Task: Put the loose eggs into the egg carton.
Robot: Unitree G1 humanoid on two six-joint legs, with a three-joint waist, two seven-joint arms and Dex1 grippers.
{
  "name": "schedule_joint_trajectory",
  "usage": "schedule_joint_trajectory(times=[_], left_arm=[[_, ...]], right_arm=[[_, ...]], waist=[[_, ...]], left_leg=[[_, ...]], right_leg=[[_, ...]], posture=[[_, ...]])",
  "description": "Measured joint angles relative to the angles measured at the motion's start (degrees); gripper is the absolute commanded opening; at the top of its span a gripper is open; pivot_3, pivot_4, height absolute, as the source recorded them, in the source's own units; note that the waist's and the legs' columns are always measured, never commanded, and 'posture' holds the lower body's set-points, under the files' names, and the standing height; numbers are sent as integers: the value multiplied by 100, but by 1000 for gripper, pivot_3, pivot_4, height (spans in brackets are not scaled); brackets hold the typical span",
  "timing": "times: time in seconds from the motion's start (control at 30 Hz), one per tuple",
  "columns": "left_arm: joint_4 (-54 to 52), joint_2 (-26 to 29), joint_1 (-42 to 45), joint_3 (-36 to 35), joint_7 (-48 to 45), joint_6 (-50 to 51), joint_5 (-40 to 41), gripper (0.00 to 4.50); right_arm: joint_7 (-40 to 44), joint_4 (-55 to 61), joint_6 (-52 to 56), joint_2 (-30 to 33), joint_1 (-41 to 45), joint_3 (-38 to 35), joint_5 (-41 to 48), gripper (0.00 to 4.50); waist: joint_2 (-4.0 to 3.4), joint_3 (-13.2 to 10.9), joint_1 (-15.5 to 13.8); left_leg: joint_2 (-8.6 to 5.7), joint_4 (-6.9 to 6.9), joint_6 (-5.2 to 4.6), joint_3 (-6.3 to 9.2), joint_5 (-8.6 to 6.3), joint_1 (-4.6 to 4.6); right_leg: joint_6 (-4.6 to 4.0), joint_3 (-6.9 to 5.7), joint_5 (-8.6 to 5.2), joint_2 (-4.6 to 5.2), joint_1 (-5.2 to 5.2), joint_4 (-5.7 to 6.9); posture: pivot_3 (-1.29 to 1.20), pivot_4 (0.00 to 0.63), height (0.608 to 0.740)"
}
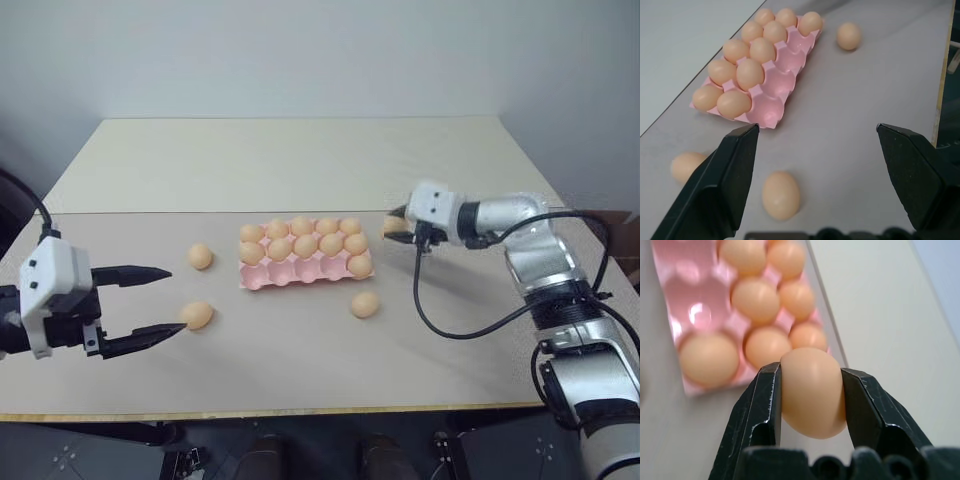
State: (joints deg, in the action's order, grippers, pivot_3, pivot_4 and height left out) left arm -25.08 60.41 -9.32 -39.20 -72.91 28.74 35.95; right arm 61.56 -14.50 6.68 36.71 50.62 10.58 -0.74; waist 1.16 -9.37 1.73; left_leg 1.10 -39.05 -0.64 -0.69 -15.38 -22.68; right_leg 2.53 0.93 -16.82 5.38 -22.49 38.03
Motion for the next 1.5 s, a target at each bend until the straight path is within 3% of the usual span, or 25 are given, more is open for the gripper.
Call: schedule_joint_trajectory(times=[0.2, 0.47, 0.57, 0.73, 1.0, 1.17, 1.5], left_arm=[[85, 3, -132, -43, -74, -17, -138, 4092], [63, 3, -129, -54, -51, -10, -136, 4092], [17, 2, -150, -93, -39, -4, -134, 4092], [-31, 2, -159, -128, -26, 3, -132, 4092], [-48, 3, -147, -128, -16, 15, -102, 4092], [-64, 3, -141, -146, -15, 21, -95, 4092], [-79, 16, -173, -241, -46, 22, -84, 4092]], right_arm=[[24, 989, 640, -427, -252, 156, 272, 1797], [-233, 729, 394, -797, -459, 791, -146, 1797], [-313, 614, 185, -844, -459, 855, -259, 2556], [-458, 431, -136, -936, -447, 896, -421, 4311], [-439, 484, -290, -844, -463, 888, -489, 4311], [-61, 1585, 371, -303, -712, 488, 37, 4311], [1626, 3518, 1781, 2482, -2481, -1424, 1939, 4311]], waist=[[0, 0, -10], [0, 0, 0], [0, 0, 9], [0, 0, 32], [0, 0, 44], [0, 0, 11], [0, -1, -93]], left_leg=[[-4, -1, 1, 2, 1, 0], [-8, 1, 3, 1, 2, -1], [-8, 1, 4, 1, 2, -1], [-8, 1, 5, 1, 3, -1], [-6, 4, 6, 1, 3, -3], [-5, 3, 5, 7, 3, -14], [-3, 3, 4, 7, 3, 14]], right_leg=[[0, -4, 0, 5, 2, 0], [0, -3, 0, 3, -5, 1], [0, -3, 0, 2, -6, 1], [0, -3, 0, 2, -6, 2], [0, -2, 0, 3, -8, 2], [0, -8, 0, 6, -11, -2], [0, -8, 0, 8, 21, -10]], posture=[[0, 150, 740], [0, 150, 740], [0, 150, 740], [0, 150, 740], [0, 150, 740], [0, 150, 740], [0, 150, 740]])
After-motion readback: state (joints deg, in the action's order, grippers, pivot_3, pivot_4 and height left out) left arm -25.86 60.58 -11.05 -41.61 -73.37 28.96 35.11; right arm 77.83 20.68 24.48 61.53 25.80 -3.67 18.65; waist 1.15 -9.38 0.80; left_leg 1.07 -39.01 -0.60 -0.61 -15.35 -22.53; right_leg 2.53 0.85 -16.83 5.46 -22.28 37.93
